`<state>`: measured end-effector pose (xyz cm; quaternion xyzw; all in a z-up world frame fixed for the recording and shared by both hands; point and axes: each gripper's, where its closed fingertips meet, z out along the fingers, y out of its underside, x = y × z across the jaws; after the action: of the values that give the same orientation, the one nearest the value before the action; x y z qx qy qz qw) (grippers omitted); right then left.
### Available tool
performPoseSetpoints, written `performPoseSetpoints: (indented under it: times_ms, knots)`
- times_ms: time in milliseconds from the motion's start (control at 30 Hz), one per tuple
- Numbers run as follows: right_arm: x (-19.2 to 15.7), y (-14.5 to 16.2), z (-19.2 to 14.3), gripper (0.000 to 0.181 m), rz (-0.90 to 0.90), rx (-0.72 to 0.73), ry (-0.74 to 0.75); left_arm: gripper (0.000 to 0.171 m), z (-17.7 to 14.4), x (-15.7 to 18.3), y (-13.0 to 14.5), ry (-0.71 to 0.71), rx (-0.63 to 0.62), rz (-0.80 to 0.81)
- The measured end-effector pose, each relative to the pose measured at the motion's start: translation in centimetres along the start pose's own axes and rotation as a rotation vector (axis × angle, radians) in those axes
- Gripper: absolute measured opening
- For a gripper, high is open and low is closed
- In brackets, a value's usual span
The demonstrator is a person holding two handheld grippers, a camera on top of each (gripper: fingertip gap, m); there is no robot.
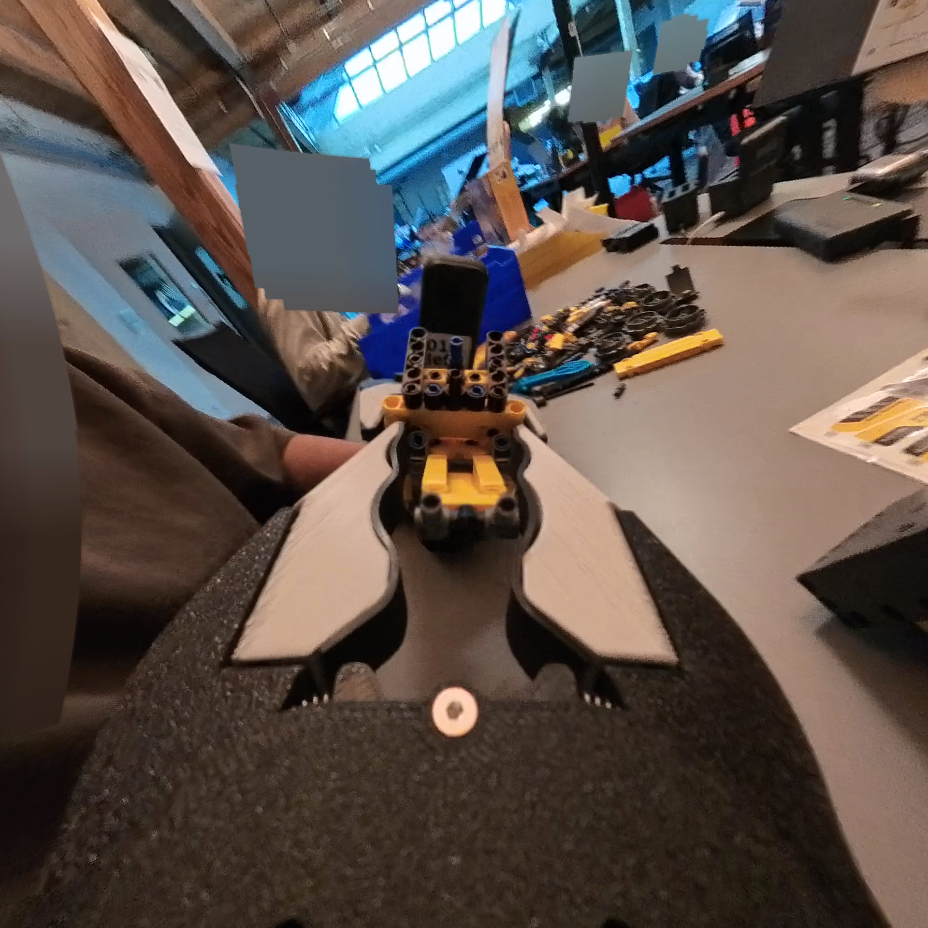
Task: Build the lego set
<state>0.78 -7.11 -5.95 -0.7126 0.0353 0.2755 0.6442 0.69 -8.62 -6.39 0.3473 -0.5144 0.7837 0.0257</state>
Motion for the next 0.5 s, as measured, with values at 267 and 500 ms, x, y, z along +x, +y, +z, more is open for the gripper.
performPoseSetpoints:
  times_ms: [267,500]
  knots:
    - [1.5,1.2,0.1,0.039,0.008,-0.085,0.044,0.061,-2.2,-1.8,-3.4,-0.077,0.156,-0.067]
    - [4.2,7.9,1.1,0.04,-0.167,-0.458,0.195,0.061,-4.3,-1.0,-5.8,-0.129,0.286,-0.06]
